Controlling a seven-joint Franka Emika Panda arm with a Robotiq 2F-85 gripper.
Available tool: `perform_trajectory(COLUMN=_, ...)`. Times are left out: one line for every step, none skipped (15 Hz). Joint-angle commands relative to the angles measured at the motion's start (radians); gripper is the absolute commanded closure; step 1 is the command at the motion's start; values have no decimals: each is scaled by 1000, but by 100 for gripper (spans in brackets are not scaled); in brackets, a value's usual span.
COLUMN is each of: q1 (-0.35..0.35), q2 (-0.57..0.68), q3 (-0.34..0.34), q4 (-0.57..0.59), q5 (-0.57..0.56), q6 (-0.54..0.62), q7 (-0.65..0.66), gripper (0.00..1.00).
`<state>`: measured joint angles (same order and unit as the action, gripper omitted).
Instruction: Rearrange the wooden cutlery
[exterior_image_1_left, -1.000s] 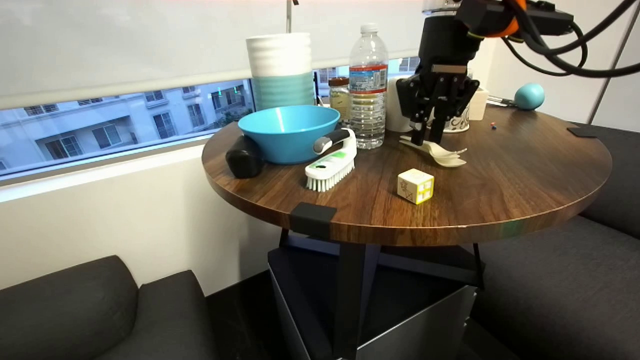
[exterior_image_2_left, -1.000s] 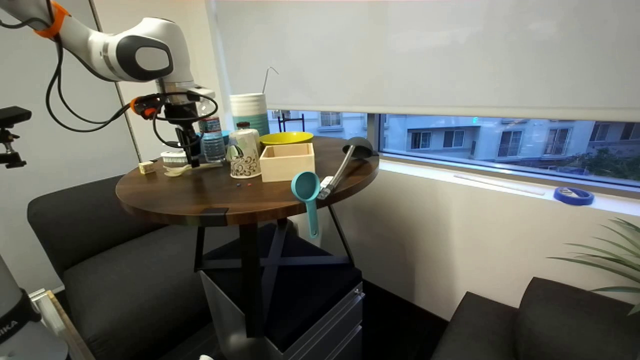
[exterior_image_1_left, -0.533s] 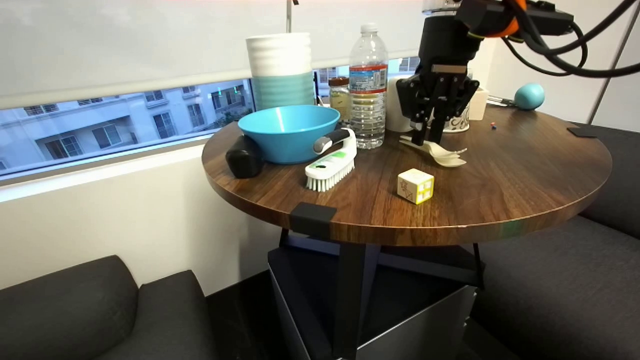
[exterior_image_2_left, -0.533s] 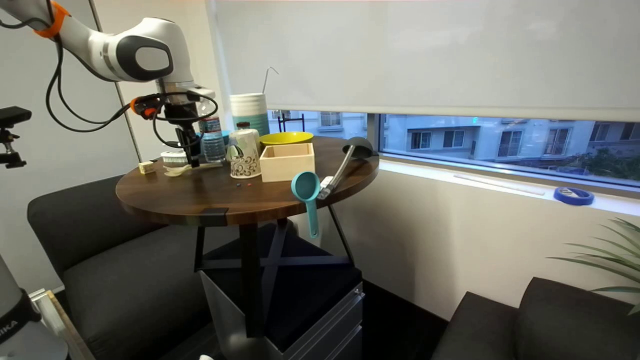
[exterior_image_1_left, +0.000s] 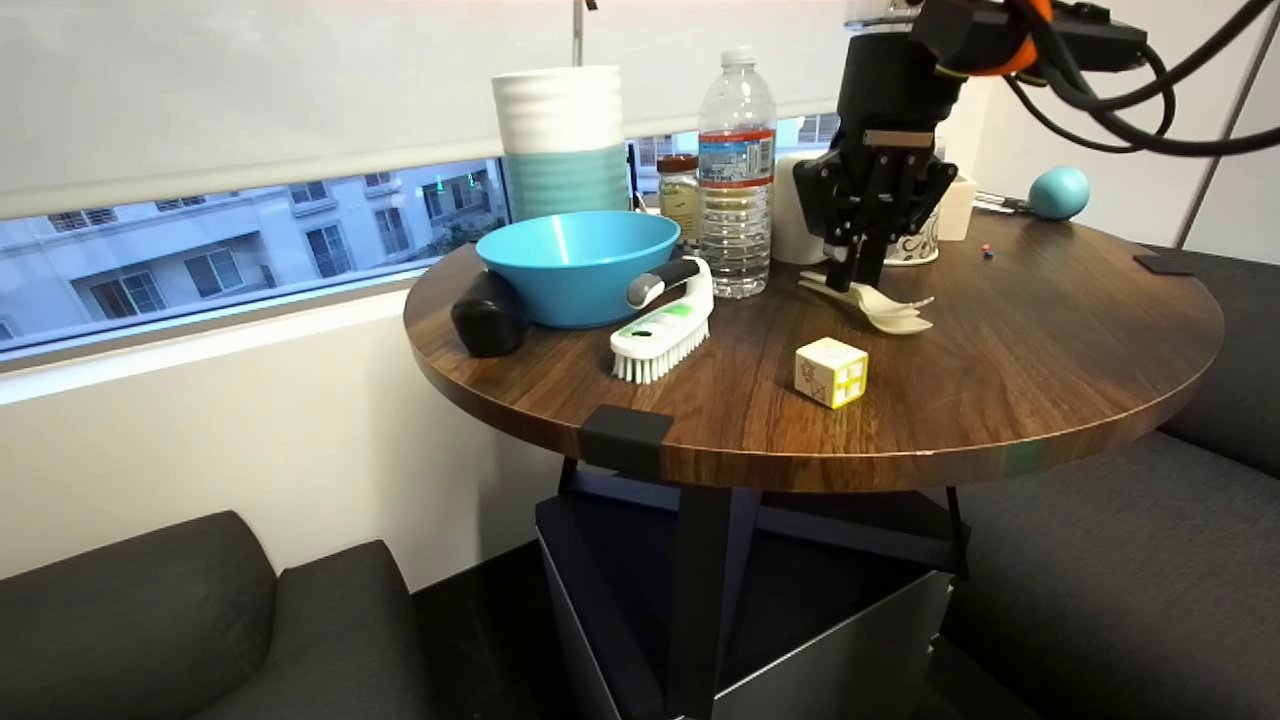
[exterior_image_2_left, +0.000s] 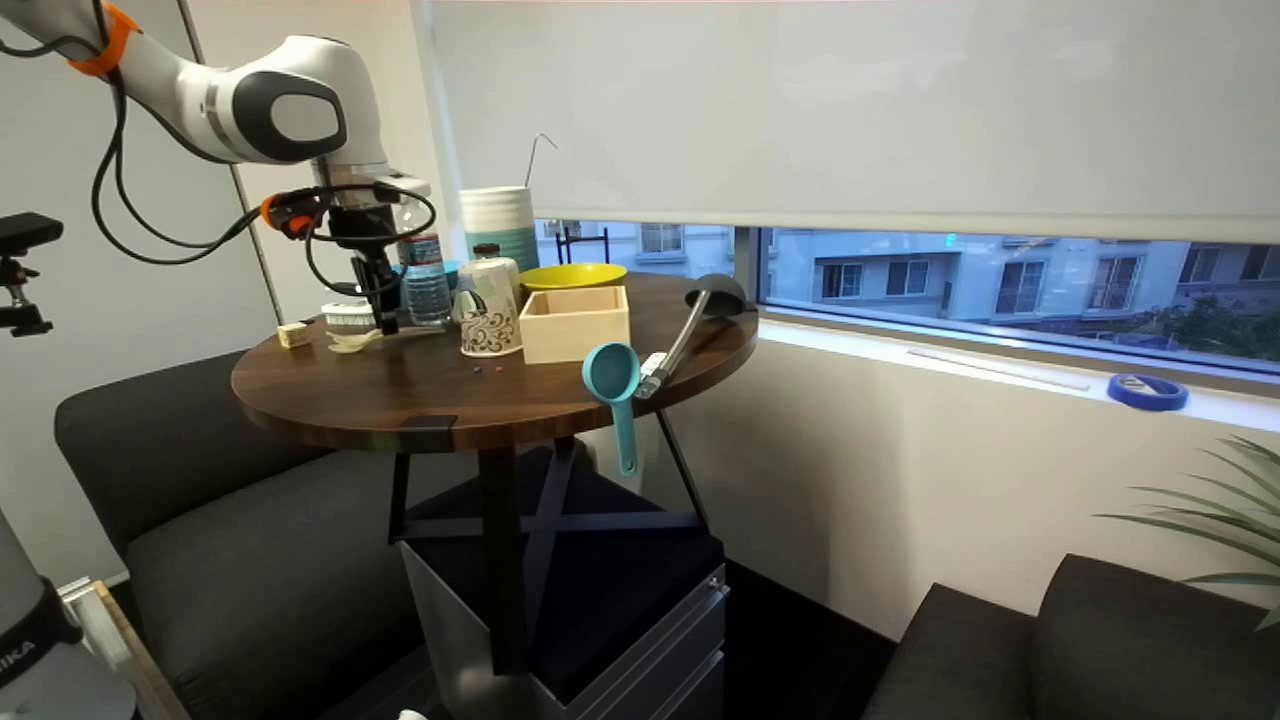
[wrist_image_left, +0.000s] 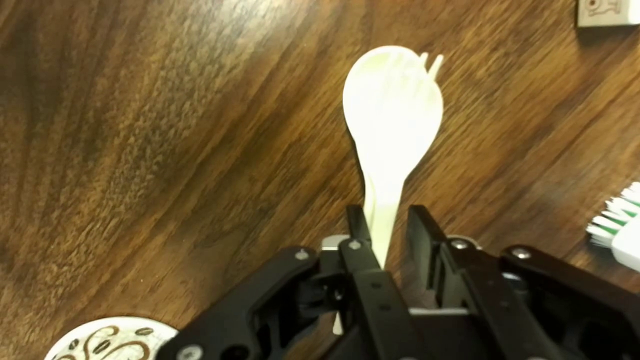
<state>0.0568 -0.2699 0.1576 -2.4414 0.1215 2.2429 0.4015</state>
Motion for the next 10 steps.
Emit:
perform_trajectory(q1=-2, q2=1, q3=3, q4=1, q5=-22, q6=-1, q7=26, gripper=72)
perform_trajectory(q1=-2, q2=1, q3=3, q4=1, q5=-23, q6=-1, q7=26, gripper=72)
perform_trajectory(q1=-3, q2=1, q3=3, q4=1, q5=-24, q6=-1, q7=26, gripper=73)
perform_trajectory(q1=-2, q2=1, q3=3, q4=1, q5=-24, q6=-1, q7=26, gripper=73)
perform_trajectory(q1=-3, q2=1, q3=3, q4=1, q5=-24, q6=-2, q7=26, gripper=75)
perform_trajectory(q1=-4, q2=2, q3=3, q4=2, q5=-26, q6=-2, q7=27, gripper=75)
perform_trajectory(q1=-4, q2=1, q3=3, q4=2, q5=-25, q6=-3, q7=27, gripper=78)
perform_trajectory(q1=-4, q2=0, q3=3, q4=2, q5=-26, q6=-3, q7=27, gripper=78)
perform_trajectory(q1=-5, q2=0, q3=2, q4=2, q5=-27, q6=-3, q7=28, gripper=79)
perform_trajectory(q1=-5, q2=0, q3=2, q4=2, q5=-27, q6=-2, q7=28, gripper=82)
